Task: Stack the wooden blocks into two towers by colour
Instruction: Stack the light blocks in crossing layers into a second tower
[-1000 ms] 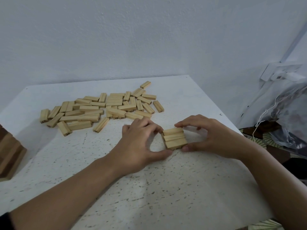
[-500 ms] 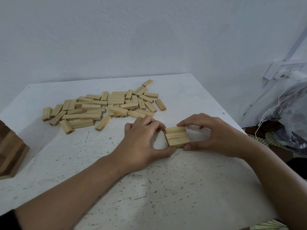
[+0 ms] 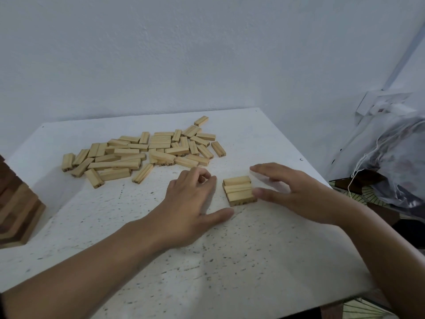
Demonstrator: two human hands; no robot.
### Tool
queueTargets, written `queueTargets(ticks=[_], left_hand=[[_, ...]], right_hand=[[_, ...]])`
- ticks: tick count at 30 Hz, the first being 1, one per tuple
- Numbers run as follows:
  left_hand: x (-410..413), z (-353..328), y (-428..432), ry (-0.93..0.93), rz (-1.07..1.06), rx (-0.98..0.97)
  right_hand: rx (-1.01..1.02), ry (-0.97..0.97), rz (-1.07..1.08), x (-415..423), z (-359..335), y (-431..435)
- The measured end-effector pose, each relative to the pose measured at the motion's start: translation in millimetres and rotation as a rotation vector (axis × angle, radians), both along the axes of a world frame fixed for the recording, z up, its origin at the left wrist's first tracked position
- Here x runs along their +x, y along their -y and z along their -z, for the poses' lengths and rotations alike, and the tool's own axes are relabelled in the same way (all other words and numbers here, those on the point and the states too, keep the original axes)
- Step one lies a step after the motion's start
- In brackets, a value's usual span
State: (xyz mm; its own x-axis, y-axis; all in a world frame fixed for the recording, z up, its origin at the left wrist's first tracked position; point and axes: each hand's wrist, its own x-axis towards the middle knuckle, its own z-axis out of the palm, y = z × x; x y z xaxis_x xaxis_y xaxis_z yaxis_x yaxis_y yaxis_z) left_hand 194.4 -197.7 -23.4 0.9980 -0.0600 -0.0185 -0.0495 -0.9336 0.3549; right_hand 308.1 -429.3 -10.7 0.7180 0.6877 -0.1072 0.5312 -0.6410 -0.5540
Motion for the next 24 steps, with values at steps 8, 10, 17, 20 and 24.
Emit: queueTargets(ticks=[8,10,17,20,24], left_hand=[[-11.6,12.2,22.5,-0.055,-0.080,0.131],[-7.9,14.0,27.9,-0.068,-0.101,0.188],[-5.1,23.4,32.1,-0.030,-0.120,0.276],[-6.1,23.2,33.8,-0.020,-0.122,0.299],[-6.3,22.4,37.4,-0.020,-0.115,0.319]], right_hand=[[-0.150,0.090,-0.048,-29.4,20.0,2.8],[-0.161,0.144,-0.048,-29.1,22.0,1.0],[-0.141,0.273,-0.062,-24.3,36.7,-1.0],[-0.170,0.308,-0.078,-24.3,38.0,-2.2],[-0.171,0.330,-0.083,-24.0,39.3,-1.9]])
